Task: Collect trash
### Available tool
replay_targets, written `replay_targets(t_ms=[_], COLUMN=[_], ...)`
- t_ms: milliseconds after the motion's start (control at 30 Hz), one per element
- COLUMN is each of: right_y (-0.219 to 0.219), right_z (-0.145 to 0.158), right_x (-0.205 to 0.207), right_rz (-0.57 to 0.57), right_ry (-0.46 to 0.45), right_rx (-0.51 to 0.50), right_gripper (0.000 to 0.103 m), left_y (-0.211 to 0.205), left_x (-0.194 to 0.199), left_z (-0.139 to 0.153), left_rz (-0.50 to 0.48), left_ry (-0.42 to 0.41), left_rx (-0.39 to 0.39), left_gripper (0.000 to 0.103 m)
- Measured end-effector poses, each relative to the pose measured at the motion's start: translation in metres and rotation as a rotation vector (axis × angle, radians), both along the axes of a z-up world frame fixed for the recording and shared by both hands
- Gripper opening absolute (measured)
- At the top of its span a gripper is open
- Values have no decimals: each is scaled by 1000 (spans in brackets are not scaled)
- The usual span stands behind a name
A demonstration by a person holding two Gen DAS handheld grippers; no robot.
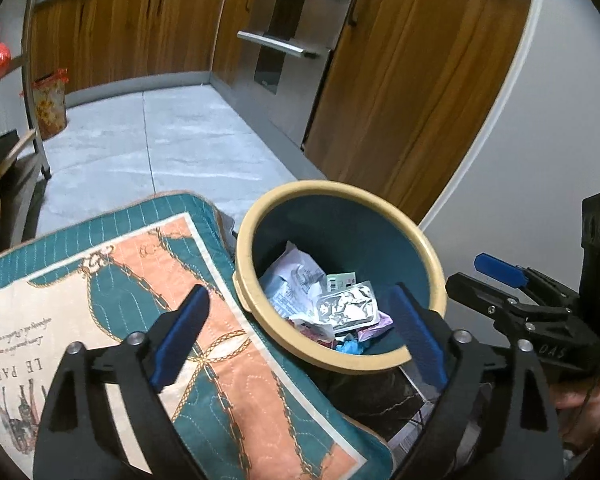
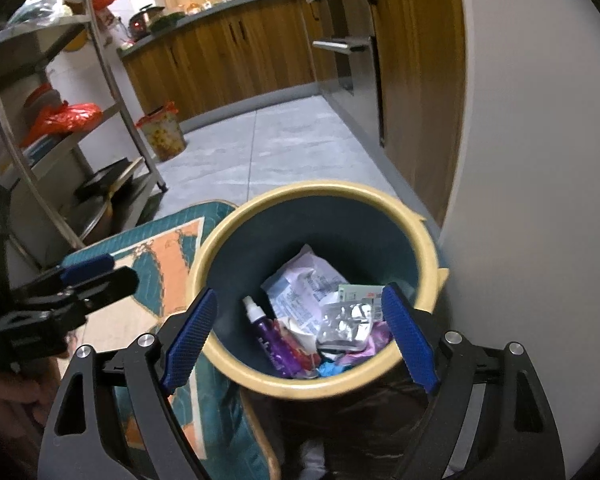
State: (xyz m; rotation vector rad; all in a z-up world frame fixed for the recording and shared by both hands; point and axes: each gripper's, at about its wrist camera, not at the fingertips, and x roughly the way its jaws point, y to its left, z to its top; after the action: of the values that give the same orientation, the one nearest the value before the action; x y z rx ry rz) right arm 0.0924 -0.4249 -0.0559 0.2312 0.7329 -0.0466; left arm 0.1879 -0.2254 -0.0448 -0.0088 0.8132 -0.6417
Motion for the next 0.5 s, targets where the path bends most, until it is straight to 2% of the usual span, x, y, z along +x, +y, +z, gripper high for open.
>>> replay_targets(t_ms=[33, 500], right_y=[-1, 10], right_z=[1, 33], right_x=[-3, -72], right_rz=[-6, -49], right_ry=[-2, -128], right_rx=[1, -69], right_gripper=[85, 94], left_y=[0, 7], left_x=[-4, -53], left_z=[4, 25], left_rz=[-5, -19], left_ry=[-8, -35], left_rx=[2, 18], left_gripper=[98, 98])
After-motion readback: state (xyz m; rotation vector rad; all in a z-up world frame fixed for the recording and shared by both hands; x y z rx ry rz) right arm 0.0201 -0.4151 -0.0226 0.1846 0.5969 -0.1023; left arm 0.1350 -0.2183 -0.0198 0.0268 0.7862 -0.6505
